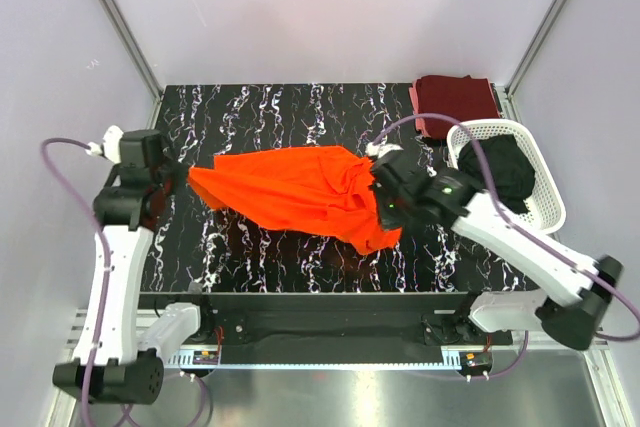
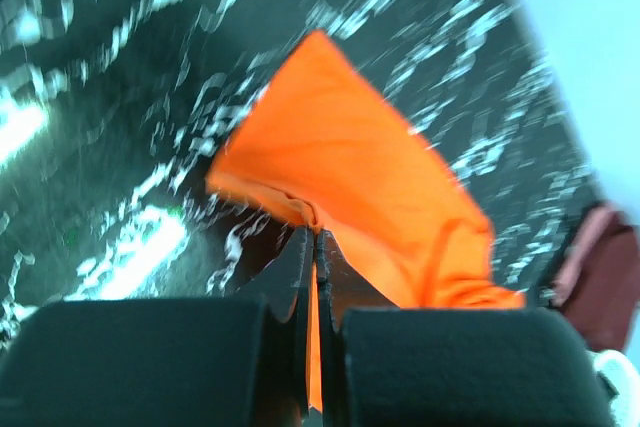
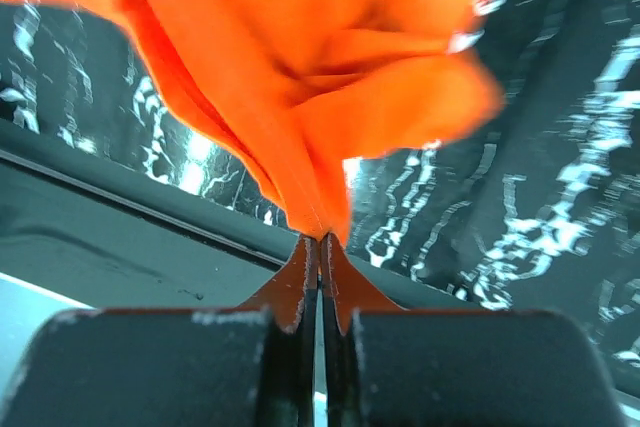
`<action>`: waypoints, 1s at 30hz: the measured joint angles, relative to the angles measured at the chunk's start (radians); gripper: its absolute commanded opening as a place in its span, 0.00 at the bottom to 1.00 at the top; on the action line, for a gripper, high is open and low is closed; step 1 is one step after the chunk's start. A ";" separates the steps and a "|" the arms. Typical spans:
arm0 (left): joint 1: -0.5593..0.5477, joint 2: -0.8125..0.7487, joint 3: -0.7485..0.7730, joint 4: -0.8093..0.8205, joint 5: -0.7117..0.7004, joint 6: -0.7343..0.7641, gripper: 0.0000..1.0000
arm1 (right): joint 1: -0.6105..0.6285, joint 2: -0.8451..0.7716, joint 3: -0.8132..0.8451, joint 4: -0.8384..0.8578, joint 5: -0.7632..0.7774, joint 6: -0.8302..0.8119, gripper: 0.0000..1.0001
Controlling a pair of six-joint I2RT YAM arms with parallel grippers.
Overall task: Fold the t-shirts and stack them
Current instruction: Flatten the tshirt out
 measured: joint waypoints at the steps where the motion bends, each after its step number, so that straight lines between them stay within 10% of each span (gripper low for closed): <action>1: 0.000 -0.018 0.037 -0.008 -0.009 0.018 0.00 | 0.000 -0.034 0.025 -0.027 0.024 0.003 0.00; 18: 0.002 -0.010 0.634 -0.046 -0.027 0.238 0.00 | 0.000 -0.207 0.665 -0.298 0.360 -0.011 0.00; 30: 0.002 0.104 0.750 0.115 0.150 0.319 0.00 | 0.000 -0.084 0.896 -0.211 0.435 -0.159 0.00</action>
